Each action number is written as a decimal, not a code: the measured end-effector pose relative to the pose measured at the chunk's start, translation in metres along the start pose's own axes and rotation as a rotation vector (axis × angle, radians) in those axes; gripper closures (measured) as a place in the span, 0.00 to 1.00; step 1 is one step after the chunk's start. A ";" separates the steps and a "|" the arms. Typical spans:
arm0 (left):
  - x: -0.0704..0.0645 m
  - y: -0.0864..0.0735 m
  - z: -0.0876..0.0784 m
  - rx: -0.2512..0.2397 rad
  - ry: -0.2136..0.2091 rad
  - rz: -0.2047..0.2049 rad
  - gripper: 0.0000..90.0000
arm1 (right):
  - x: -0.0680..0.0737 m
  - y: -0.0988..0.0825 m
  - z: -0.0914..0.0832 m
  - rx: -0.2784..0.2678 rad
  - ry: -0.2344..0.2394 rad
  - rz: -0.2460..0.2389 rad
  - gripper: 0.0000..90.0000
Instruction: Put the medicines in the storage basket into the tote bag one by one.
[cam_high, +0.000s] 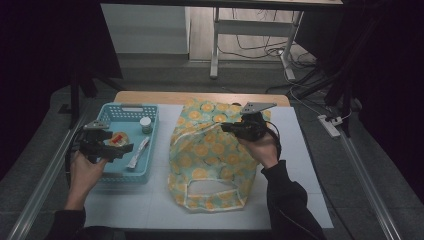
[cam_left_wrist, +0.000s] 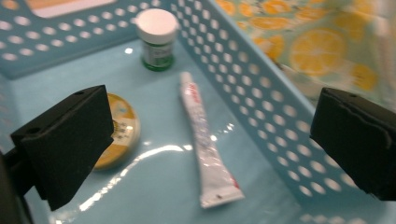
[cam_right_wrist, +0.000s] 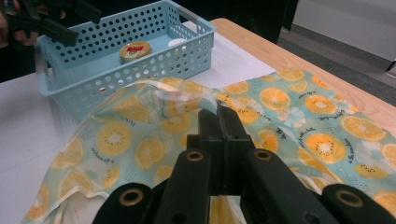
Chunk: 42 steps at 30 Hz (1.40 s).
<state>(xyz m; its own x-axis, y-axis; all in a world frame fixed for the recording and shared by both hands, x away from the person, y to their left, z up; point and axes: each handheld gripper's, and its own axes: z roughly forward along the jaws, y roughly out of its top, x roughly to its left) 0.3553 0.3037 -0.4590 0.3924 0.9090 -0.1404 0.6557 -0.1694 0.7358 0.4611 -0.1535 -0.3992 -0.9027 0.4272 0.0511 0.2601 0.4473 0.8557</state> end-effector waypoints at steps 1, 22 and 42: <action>0.002 0.001 0.001 -0.008 0.012 -0.009 0.00 | 0.000 0.000 0.000 0.000 -0.001 0.000 1.00; 0.035 0.016 0.050 0.145 0.100 -0.036 0.00 | -0.001 0.000 -0.001 -0.003 0.000 -0.001 1.00; 0.062 0.022 0.085 0.274 0.098 -0.059 0.00 | -0.002 0.000 -0.002 -0.004 0.003 -0.002 1.00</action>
<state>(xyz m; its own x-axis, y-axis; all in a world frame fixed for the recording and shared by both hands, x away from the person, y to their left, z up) 0.4494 0.3239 -0.5080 0.2928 0.9506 -0.1033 0.8305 -0.1992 0.5202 0.4625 -0.1562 -0.3985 -0.9044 0.4237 0.0510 0.2570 0.4453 0.8577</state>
